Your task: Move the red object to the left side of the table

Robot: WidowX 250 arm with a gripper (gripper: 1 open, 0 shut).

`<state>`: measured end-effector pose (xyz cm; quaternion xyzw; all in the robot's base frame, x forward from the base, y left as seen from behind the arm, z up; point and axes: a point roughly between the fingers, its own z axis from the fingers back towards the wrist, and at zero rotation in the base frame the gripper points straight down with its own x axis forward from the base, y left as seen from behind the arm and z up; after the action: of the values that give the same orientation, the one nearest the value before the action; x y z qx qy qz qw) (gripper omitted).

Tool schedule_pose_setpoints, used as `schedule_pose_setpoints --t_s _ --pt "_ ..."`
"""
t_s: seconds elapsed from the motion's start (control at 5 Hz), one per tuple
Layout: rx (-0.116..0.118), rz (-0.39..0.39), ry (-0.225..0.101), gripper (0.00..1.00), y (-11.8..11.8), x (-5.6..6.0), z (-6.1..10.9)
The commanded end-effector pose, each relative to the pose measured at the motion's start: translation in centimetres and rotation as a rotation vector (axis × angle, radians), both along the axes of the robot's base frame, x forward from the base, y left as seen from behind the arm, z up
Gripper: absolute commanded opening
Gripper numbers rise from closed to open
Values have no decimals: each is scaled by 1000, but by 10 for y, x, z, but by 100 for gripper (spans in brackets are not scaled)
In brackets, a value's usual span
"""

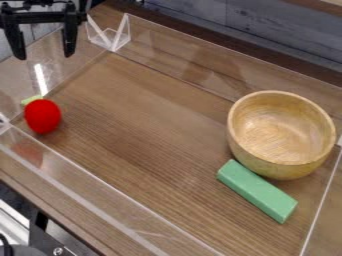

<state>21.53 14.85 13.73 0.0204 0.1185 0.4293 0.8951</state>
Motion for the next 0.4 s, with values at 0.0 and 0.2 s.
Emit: schedule_pose_setpoints --t_s 0.0,0.2 --pt "40 -34 -48 100 -5 -6 8" --pt "36 -50 -45 100 -8 -10 -1"
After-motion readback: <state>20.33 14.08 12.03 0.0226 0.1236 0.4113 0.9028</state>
